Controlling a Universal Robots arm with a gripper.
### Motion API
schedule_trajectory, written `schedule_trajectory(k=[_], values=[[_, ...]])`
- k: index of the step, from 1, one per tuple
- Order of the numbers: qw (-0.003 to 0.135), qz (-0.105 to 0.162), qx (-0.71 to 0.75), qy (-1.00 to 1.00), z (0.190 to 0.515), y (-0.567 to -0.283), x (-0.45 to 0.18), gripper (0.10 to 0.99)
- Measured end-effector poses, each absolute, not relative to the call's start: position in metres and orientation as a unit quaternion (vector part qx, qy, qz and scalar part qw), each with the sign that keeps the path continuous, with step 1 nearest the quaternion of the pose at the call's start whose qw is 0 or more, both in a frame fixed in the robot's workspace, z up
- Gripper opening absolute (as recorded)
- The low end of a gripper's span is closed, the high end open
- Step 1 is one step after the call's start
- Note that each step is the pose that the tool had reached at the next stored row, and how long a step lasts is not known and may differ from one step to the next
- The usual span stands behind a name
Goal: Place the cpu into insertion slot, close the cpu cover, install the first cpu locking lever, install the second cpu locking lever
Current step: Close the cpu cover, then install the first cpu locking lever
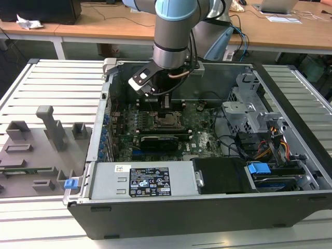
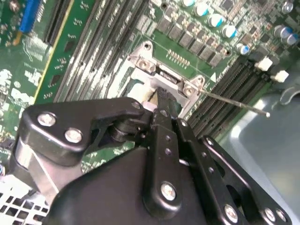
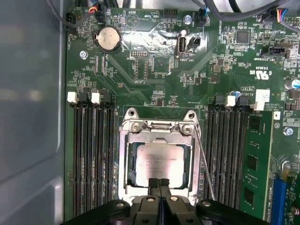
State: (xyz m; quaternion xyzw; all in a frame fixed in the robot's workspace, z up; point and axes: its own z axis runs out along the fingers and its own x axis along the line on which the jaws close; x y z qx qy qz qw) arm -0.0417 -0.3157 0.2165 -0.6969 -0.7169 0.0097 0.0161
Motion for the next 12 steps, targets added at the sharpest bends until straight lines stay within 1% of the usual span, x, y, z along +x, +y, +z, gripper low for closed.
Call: schedule_trajectory(k=[12], values=[[0.016, 0.010, -0.697, -0.717, 0.216, -0.316, -0.022, 0.106]])
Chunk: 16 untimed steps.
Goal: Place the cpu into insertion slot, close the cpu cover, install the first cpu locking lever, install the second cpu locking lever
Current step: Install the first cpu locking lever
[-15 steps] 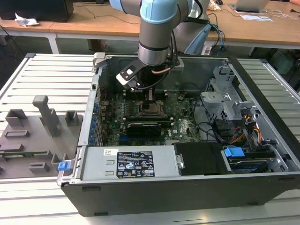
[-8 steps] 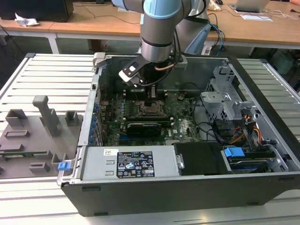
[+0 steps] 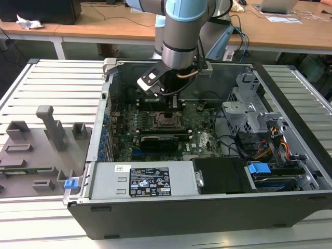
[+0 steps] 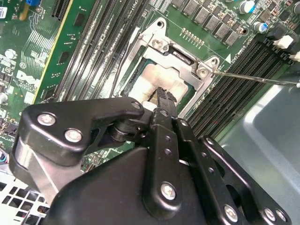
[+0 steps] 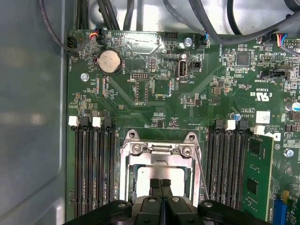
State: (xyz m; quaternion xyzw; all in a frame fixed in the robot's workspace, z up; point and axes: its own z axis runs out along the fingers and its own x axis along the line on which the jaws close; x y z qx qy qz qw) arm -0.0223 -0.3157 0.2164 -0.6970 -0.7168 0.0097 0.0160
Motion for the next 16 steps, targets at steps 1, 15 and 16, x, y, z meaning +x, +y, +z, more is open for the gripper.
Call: schedule_trajectory(k=[1, 15, 16], values=[[0.016, 0.010, -0.697, -0.717, 0.2168, -0.3158, -0.0223, 0.106], [0.016, 0.010, -0.697, -0.717, 0.2203, -0.3157, -0.0223, 0.106], [0.016, 0.010, -0.697, -0.717, 0.2203, -0.3157, -0.0223, 0.106]])
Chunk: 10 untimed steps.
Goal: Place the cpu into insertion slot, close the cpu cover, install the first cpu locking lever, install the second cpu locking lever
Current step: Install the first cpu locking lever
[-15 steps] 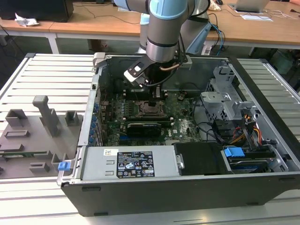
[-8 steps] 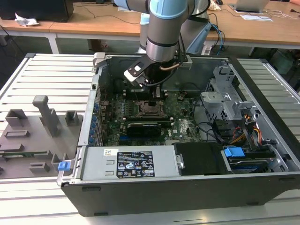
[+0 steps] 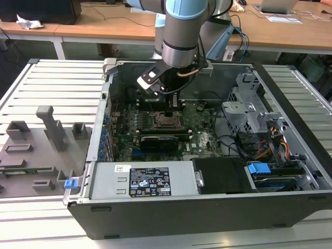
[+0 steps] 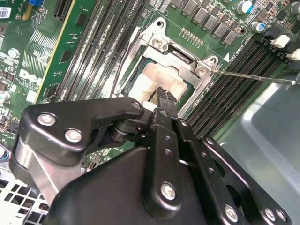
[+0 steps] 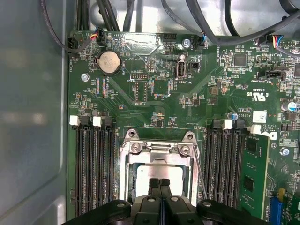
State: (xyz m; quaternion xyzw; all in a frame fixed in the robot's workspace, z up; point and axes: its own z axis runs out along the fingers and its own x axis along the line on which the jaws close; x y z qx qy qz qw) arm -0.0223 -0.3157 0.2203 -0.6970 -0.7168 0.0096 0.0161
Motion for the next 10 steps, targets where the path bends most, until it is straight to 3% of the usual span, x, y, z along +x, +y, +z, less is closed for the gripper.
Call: schedule_trajectory(k=[10], values=[[0.016, 0.010, -0.697, -0.717, 0.2250, -0.3158, -0.0224, 0.106]])
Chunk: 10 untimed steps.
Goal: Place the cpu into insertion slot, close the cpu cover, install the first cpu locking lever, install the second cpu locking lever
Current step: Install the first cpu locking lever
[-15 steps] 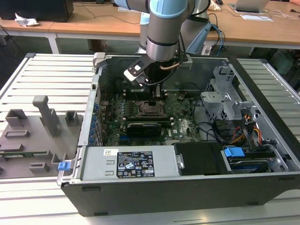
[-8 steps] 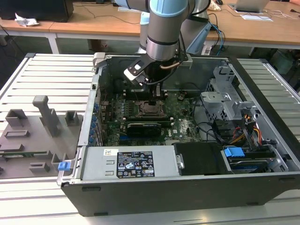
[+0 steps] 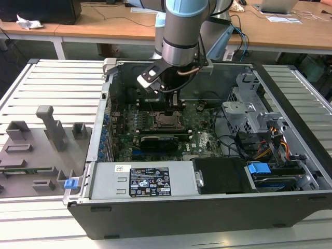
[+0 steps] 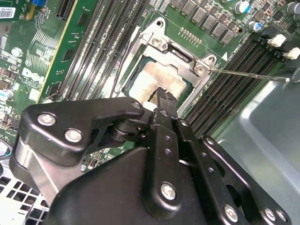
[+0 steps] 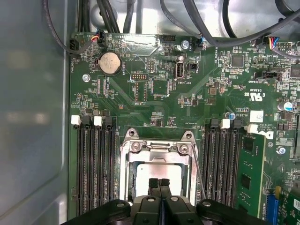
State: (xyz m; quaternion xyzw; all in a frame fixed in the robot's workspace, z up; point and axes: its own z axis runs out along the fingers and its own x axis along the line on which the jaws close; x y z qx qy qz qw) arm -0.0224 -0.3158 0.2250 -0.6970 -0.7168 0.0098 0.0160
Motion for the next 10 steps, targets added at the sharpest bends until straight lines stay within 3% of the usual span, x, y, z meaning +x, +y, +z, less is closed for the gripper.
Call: schedule_trajectory(k=[10], values=[[0.016, 0.010, -0.697, -0.717, 0.2292, -0.3158, -0.0224, 0.106]])
